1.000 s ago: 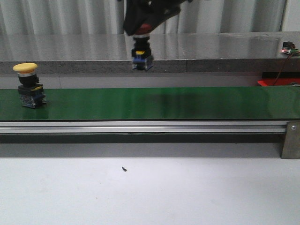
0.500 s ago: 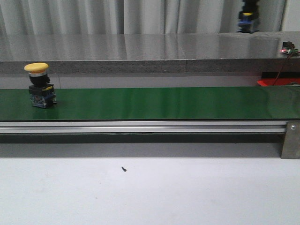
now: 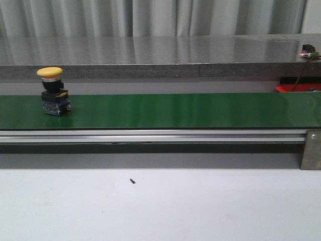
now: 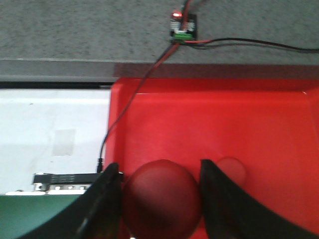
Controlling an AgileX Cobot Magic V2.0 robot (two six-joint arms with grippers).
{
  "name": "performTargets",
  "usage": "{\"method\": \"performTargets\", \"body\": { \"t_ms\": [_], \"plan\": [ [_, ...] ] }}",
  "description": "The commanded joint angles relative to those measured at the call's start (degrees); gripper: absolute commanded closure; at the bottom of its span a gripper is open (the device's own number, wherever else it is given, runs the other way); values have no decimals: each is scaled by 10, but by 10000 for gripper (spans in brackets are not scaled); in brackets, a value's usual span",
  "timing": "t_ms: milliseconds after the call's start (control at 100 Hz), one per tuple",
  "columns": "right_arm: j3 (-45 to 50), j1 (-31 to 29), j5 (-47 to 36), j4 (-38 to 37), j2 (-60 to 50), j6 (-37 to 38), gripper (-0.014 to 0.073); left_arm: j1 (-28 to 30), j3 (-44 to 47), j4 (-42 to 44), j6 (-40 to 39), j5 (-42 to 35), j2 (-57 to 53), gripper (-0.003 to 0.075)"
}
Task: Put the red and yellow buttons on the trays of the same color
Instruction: 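Lift the red button and carry it to the red tray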
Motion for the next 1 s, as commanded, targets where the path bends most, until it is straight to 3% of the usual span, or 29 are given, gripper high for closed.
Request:
{"method": "performTargets", "body": {
  "t_ms": [0,300,990],
  "plan": [
    [5,-26,-64,5,-31,-5,430,-4,-16,-14,-4,-39,-2,740],
    [73,-87,-167,5,-20,-5,430,-4,-16,-14,-4,-39,-2,740],
    [76,-113,-200,6,101,-5,430,-4,-16,-14,-4,-39,-2,740]
  ]
}}
